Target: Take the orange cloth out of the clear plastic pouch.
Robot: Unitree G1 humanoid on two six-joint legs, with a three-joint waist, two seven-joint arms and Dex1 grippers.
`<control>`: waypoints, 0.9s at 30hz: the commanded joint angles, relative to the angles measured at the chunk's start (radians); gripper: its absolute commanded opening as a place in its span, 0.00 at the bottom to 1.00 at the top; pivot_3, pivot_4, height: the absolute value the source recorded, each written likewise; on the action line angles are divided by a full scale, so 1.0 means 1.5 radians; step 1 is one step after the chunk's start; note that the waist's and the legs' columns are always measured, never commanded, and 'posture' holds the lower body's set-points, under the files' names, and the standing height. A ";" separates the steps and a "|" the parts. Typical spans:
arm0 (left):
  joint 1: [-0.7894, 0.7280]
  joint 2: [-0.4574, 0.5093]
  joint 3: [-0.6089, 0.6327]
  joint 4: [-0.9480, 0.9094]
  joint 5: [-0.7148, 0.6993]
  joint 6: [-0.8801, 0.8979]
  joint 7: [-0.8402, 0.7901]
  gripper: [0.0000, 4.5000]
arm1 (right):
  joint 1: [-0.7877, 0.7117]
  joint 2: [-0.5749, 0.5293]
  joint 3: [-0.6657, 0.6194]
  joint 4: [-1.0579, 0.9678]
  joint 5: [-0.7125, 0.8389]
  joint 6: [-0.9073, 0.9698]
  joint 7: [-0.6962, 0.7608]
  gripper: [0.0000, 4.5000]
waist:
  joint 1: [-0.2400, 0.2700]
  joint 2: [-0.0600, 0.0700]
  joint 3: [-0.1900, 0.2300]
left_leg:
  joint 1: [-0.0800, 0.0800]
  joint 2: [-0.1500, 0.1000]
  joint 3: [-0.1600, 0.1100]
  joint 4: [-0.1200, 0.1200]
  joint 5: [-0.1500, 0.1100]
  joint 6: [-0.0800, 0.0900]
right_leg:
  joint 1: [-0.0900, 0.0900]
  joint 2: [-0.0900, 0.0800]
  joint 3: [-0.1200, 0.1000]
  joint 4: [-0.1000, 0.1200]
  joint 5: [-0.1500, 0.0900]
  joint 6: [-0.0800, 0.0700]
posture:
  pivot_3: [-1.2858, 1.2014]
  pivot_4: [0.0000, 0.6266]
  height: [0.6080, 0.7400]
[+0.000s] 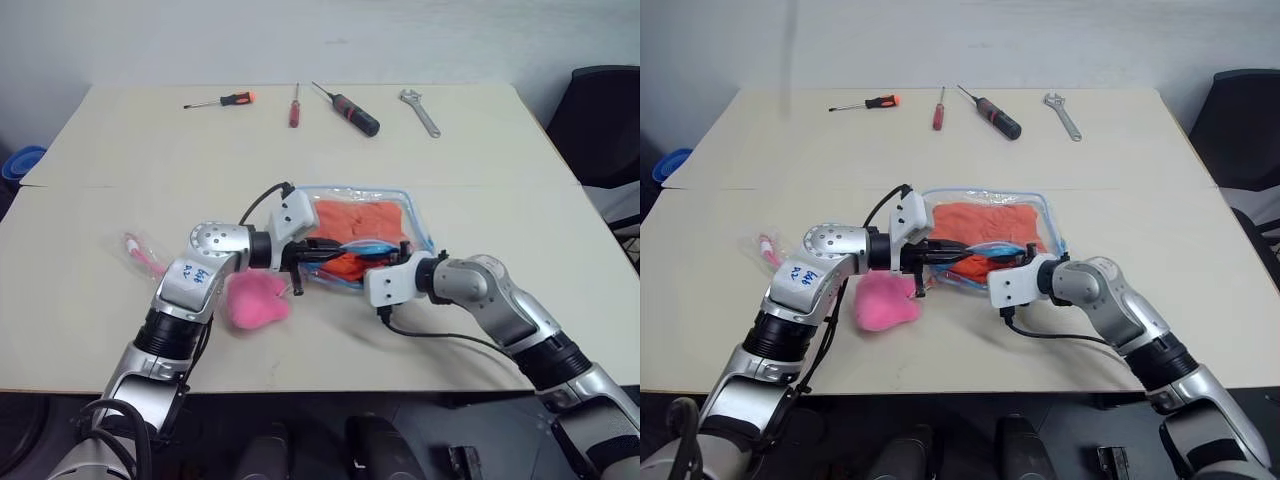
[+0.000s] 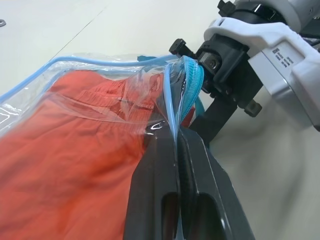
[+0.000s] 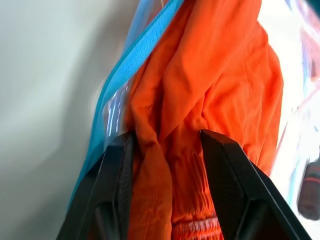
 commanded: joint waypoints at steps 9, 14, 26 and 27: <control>-0.003 -0.003 0.000 -0.031 -0.008 -0.010 -0.001 0.00 | -0.056 0.074 0.022 0.114 -0.041 -0.015 -0.008 0.39 | 0.000 0.000 0.000 | 0.000 0.000 0.000 0.000 0.000 0.000 | 0.000 0.000 0.000 0.000 0.000 0.000 | 0.52 0.24 1.00; -0.002 -0.001 0.010 -0.017 -0.007 -0.012 0.007 0.00 | -0.045 0.063 0.014 0.114 -0.032 -0.017 0.010 0.06 | 0.000 0.000 0.000 | 0.000 0.000 0.000 0.000 0.000 0.000 | 0.000 0.000 0.000 0.000 0.000 0.000 | 0.52 0.24 1.00; -0.025 -0.024 0.032 0.062 0.012 -0.027 0.071 0.00 | 0.056 0.006 -0.037 -0.064 0.032 -0.011 0.060 0.00 | 0.004 0.000 0.000 | 0.000 0.000 0.000 0.001 0.000 0.000 | 0.001 0.000 0.000 0.000 0.000 0.000 | 0.52 0.24 1.00; -0.030 -0.029 0.033 0.076 0.016 -0.033 0.082 0.00 | 0.071 -0.003 -0.048 -0.094 0.047 -0.019 0.066 0.00 | 0.005 0.000 0.000 | 0.000 0.000 0.000 0.001 0.000 0.000 | 0.001 0.000 0.000 0.000 0.000 0.000 | 0.52 0.24 1.00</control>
